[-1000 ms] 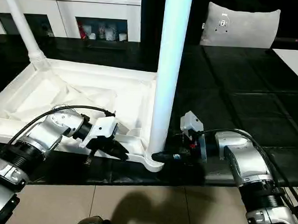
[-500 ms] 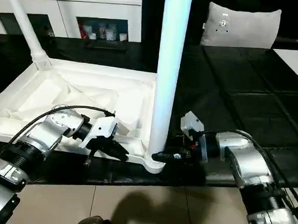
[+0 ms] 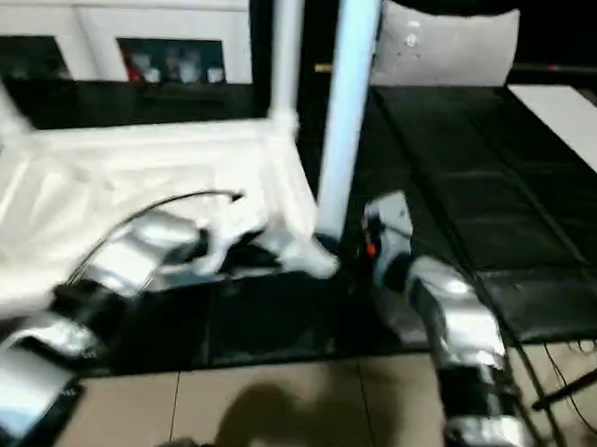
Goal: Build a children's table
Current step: Rotate leg to tighten
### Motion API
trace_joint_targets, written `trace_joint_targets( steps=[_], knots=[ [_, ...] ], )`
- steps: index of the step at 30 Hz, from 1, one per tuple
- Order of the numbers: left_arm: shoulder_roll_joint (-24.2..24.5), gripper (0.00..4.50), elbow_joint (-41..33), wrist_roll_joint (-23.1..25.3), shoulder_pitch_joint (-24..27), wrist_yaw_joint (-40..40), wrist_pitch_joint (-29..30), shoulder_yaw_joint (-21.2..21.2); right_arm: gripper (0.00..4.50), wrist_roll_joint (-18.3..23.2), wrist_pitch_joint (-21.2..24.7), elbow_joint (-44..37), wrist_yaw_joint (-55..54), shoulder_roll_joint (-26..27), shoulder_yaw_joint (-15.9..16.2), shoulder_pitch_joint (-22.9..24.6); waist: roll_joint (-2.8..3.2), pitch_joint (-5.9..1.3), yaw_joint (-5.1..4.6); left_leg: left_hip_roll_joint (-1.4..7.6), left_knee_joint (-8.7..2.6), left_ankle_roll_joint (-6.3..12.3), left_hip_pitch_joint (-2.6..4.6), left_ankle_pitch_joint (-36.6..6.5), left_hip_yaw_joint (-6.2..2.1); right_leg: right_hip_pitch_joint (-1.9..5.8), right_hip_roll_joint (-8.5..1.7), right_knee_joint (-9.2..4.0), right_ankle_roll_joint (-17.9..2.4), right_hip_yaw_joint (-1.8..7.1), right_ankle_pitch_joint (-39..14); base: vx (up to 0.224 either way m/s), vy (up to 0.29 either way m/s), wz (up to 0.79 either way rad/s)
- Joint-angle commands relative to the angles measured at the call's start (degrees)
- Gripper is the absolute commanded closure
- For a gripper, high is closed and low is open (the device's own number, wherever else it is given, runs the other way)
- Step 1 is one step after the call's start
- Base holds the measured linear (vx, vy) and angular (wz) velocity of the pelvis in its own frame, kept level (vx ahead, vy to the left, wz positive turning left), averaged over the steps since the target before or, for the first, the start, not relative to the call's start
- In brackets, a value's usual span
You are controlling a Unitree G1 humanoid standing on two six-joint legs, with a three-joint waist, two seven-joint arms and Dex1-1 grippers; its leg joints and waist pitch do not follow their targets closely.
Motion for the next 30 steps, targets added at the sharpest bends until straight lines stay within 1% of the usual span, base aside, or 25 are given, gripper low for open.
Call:
trace_joint_targets(
  steps=[1,2,3,4,5,6,7,8,9,11,12,13,15,16,17,18,19,22,23,25,26,27,28,29,30],
  knots=[
    [-5.4,4.5,0.01,-2.06,-3.89,7.51,-0.38,1.54,2.56,-0.79,0.63,2.2,-6.66,5.55,2.67,-1.66,-0.66,-4.52,0.22,2.48,-4.08,0.49,1.48,-12.99,-1.62,2.21,-3.15,-4.76,-11.81,1.79,-15.03,0.0,0.0,0.0],
    [-6.18,4.5,0.66,-1.92,-4.32,9.69,-0.19,2.08,2.57,-0.8,0.53,2.91,-9.57,6.86,1.49,-2.23,-0.88,-4.85,0.22,2.31,-3.88,1.07,1.36,-11.49,-1.62,2.55,-3.15,-4.55,-12.22,1.68,-12.62,0.0,0.0,0.0],
    [-6.68,4.5,1.09,-1.79,-4.61,11.26,-0.14,2.45,2.57,-0.8,0.39,3.37,-11.51,7.72,0.69,-2.65,-0.8,-5.0,0.36,2.32,-3.76,1.94,1.23,-9.21,-1.58,2.71,-3.11,-4.2,-12.69,1.67,-9.36,0.0,0.0,0.0],
    [-6.73,4.5,1.14,-1.71,-4.65,11.5,-0.18,2.45,2.57,-0.89,0.26,3.46,-11.87,7.83,0.61,-2.72,-0.82,-5.03,0.33,2.29,-3.71,2.67,1.12,-8.37,-1.57,2.79,-3.03,-4.11,-12.96,1.64,-7.84,0.0,0.0,0.0],
    [-7.41,4.5,1.41,-0.63,-4.88,13.49,-0.31,2.53,2.57,-1.81,-2.27,4.41,-14.84,9.04,-0.17,-3.55,-0.62,-5.17,0.44,2.28,-3.5,3.94,1.06,-6.77,-1.48,2.92,-2.97,-3.86,-13.48,1.61,-4.69,0.0,0.0,0.0],
    [-7.56,4.5,1.4,-0.46,-4.88,13.6,-0.28,2.52,2.22,-1.82,-3.26,4.62,-15.05,9.29,-0.31,-3.72,-0.56,-5.25,0.35,2.34,-3.42,4.88,0.98,-5.72,-1.49,2.93,-2.96,-3.56,-14.2,1.55,-2.53,0.0,0.0,0.0],
    [-7.85,4.5,1.38,-0.22,-4.9,13.88,-0.03,2.59,2.01,-2.25,-4.31,4.74,-15.83,9.63,-0.46,-3.89,-0.59,-5.3,0.47,2.33,-3.29,5.63,1.07,-5.37,-1.4,2.95,-2.94,-3.56,-14.59,1.51,-1.6,0.0,0.0,0.0],
    [-7.85,4.5,1.38,-0.22,-4.9,13.88,-0.03,2.59,1.87,-2.25,-4.31,4.74,-15.83,9.63,-0.46,-3.89,-0.57,-5.18,0.49,2.36,-3.34,5.85,1.0,-5.56,-1.39,2.93,-2.95,-3.57,-14.72,1.5,-1.76,0.0,0.0,0.0],
    [-7.85,4.5,1.05,0.18,-4.75,13.7,0.17,2.4,1.87,-2.87,-4.82,4.49,-15.81,9.51,-0.19,-3.78,-0.58,-5.09,0.5,2.36,-3.4,6.05,1.02,-6.27,-1.39,2.99,-2.94,-3.73,-14.67,1.46,-2.71,0.0,0.0,0.0],
    [-7.47,4.5,1.21,0.31,-4.62,13.2,-0.12,2.22,1.54,-3.2,-5.36,4.19,-15.01,8.89,0.07,-3.36,-0.44,-4.94,0.48,2.55,-3.55,5.65,1.21,-7.57,-1.45,2.89,-2.9,-3.93,-14.48,1.45,-4.74,0.0,0.0,0.0],
    [-7.12,4.5,1.53,0.36,-4.6,12.88,-0.69,1.93,1.54,-3.39,-5.74,4.2,-14.8,8.52,0.0,-3.18,-0.53,-4.84,0.48,2.55,-3.62,5.21,1.27,-8.47,-1.43,2.9,-2.89,-4.08,-14.24,1.48,-5.99,0.0,0.0,0.0],
    [-6.51,4.5,1.7,0.35,-4.37,12.21,-0.94,1.6,1.41,-3.68,-6.68,4.15,-14.16,7.65,-0.08,-2.84,-0.49,-4.82,0.52,2.61,-3.7,4.78,1.32,-9.21,-1.48,2.92,-2.98,-4.14,-13.99,1.5,-6.99,0.0,0.0,0.0],
    [-5.65,4.5,1.51,0.39,-3.85,11.18,-1.52,1.22,1.37,-3.67,-8.13,3.91,-12.77,6.21,0.12,-2.36,-0.53,-4.78,0.49,2.6,-3.74,4.36,1.31,-9.82,-1.47,2.93,-2.97,-4.21,-13.74,1.54,-7.48,0.0,0.0,0.0],
    [-4.84,4.5,1.25,0.48,-3.37,10.07,-1.77,0.86,1.1,-3.37,-8.86,3.58,-11.25,5.07,0.03,-2.0,-0.47,-4.78,0.57,2.61,-3.75,4.24,1.28,-9.7,-1.53,3.0,-3.03,-4.2,-13.63,1.55,-7.43,0.0,0.0,0.0],
    [-4.1,4.5,1.04,0.57,-2.94,9.12,-2.06,0.58,1.1,-2.96,-9.54,3.18,-9.36,3.97,-0.01,-1.65,-0.53,-4.8,0.58,2.58,-3.72,4.36,1.28,-9.83,-1.46,3.02,-2.98,-4.2,-13.53,1.57,-7.22,0.0,0.0,0.0],
    [-3.61,4.5,0.9,0.63,-2.67,8.37,-2.54,0.31,1.0,-2.59,-9.73,2.97,-8.08,3.28,-0.01,-1.46,-0.55,-4.82,0.65,2.59,-3.67,4.59,1.24,-9.51,-1.45,3.08,-2.99,-4.05,-13.73,1.61,-6.25,0.0,0.0,0.0],
    [-2.61,4.5,0.59,0.68,-2.09,6.66,-3.51,-0.24,0.97,-1.72,-9.86,2.5,-5.36,1.91,-0.05,-1.09,-0.58,-4.81,0.71,2.59,-3.68,5.02,1.14,-9.36,-1.55,3.19,-3.03,-4.04,-13.84,1.55,-5.95,0.0,0.0,0.0],
    [-0.32,4.5,-0.17,1.08,-0.84,2.55,-5.64,-1.44,0.63,-0.11,-10.05,1.28,0.84,-1.17,-0.32,-0.31,-0.51,-4.74,0.76,2.7,-3.65,5.54,1.2,-9.92,-1.5,3.17,-3.06,-4.09,-14.22,1.55,-6.22,0.0,0.0,0.0],
    [0.78,4.5,-0.4,1.32,-0.35,0.62,-6.53,-1.92,0.63,0.03,-10.56,0.78,4.29,-3.07,0.17,0.14,-0.49,-4.7,0.83,2.77,-3.68,5.54,1.28,-10.27,-1.5,3.08,-3.02,-4.11,-14.28,1.55,-6.58,0.0,0.0,0.0],
    [2.26,4.5,-0.67,1.1,0.18,-2.35,-7.91,-2.45,0.4,0.82,-10.83,0.25,9.25,-5.76,1.07,0.68,-0.47,-4.49,1.05,2.91,-3.85,5.05,1.44,-11.63,-1.49,3.0,-3.03,-4.25,-14.15,1.6,-8.29,0.0,0.0,0.0],
    [3.37,4.5,-0.76,0.93,0.43,-4.62,-9.22,-2.89,0.29,1.4,-10.92,-0.09,12.67,-7.59,1.64,0.95,-0.56,-4.54,1.03,2.84,-3.82,4.96,1.49,-12.1,-1.48,3.07,-3.03,-4.31,-14.17,1.56,-8.88,0.0,0.0,0.0],
    [4.02,4.5,-0.76,0.84,0.55,-5.97,-10.16,-3.17,0.23,1.77,-11.03,-0.17,14.65,-8.63,1.95,1.06,-0.42,-4.47,1.22,2.98,-3.89,4.61,1.65,-12.9,-1.49,2.91,-3.07,-4.42,-14.07,1.63,-10.08,0.0,0.0,0.0],
    [5.01,4.5,-0.89,0.56,0.72,-8.27,-10.94,-3.65,0.18,1.67,-11.76,-0.16,17.42,-10.2,2.79,1.15,-0.42,-4.41,1.22,3.01,-3.97,4.14,1.62,-13.46,-1.54,2.9,-3.04,-4.4,-14.11,1.61,-10.71,0.0,0.0,0.0],
    [5.01,4.5,-0.89,0.56,0.72,-8.27,-10.94,-3.65,0.09,1.67,-11.76,-0.16,17.42,-10.2,2.79,1.15,-0.41,-4.46,1.35,3.02,-3.98,3.89,1.69,-13.78,-1.59,2.91,-3.08,-4.41,-14.07,1.54,-11.11,0.0,0.0,0.0],
    [6.37,4.5,-1.24,0.17,1.03,-11.46,-12.38,-4.37,0.09,1.46,-12.75,-0.19,21.25,-12.26,4.17,1.29,-0.39,-4.42,1.38,3.1,-4.05,3.52,1.74,-14.25,-1.58,2.82,-3.08,-4.39,-14.07,1.59,-11.54,0.0,0.0,0.0]
  ],
)
